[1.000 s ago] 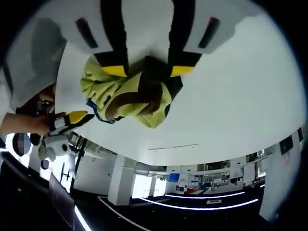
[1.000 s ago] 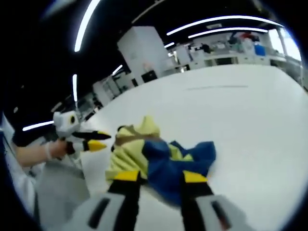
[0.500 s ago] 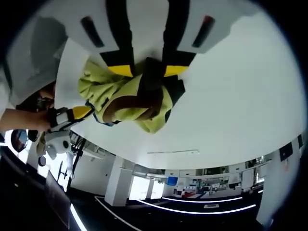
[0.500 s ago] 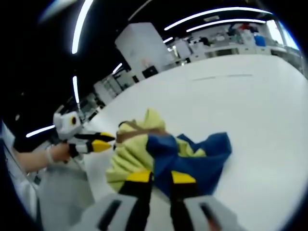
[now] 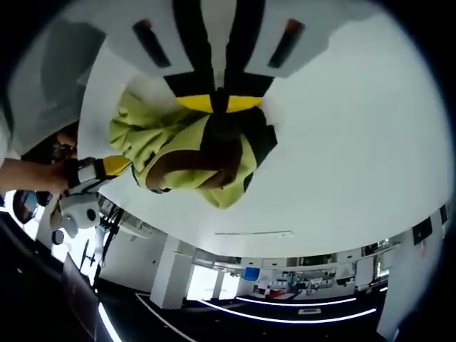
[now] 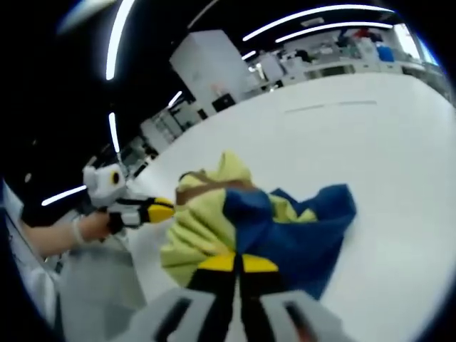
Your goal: Fold the garment on the visible template until the final outline fits inside the template.
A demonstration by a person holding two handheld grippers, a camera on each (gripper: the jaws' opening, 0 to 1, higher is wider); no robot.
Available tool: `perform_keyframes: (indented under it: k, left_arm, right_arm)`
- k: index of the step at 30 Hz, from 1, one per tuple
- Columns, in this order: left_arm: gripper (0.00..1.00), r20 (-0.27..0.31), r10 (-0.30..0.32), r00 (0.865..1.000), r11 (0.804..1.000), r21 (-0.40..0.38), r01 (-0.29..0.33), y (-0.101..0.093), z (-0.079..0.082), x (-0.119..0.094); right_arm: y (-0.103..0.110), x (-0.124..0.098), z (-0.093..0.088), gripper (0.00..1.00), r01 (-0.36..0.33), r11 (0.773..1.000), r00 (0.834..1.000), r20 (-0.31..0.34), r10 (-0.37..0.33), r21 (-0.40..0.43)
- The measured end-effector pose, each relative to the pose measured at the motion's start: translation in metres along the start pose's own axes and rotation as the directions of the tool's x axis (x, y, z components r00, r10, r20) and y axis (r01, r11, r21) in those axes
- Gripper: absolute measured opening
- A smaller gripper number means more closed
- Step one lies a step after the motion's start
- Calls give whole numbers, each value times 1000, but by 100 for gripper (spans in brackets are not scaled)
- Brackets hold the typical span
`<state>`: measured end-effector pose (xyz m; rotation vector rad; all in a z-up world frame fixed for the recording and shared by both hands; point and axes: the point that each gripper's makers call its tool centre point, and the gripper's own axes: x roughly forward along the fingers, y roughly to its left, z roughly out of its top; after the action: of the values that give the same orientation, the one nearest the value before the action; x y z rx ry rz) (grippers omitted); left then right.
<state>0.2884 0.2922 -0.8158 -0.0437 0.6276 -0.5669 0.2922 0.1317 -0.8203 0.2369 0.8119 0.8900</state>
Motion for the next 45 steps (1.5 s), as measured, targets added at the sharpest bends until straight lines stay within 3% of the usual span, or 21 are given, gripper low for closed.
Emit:
perform_keyframes:
  k: [7, 12, 18, 23, 33, 45]
  left_arm:
    - [0, -2, -6, 1000, 1000, -20, 6, 0, 0, -2]
    - [0, 13, 1, 1000, 1000, -26, -1, 5, 8, -11]
    - [0, 63, 19, 998, 998, -53, -15, 16, 32, -28]
    - [0, 112, 31, 993, 997, -68, -23, 29, 56, -45]
    - [0, 167, 12, 986, 1000, 22, -16, 24, 109, -70]
    - [0, 214, 11, 977, 999, 45, -21, 25, 139, -92]
  right_arm:
    - [1, -7, 5, 0, 5, 1000, 1000, 18, -5, -5]
    - [-4, -18, 15, 0, 19, 1000, 999, 47, -19, -17]
    - [-9, -36, 33, 0, 47, 991, 996, 76, -38, -121]
    - [-6, -55, 51, 0, 69, 987, 992, 113, -53, -147]
    - [-1, -90, 90, 0, 102, 977, 976, 210, -62, -186]
    - [25, -118, 128, 0, 112, 964, 955, 294, -37, -242]
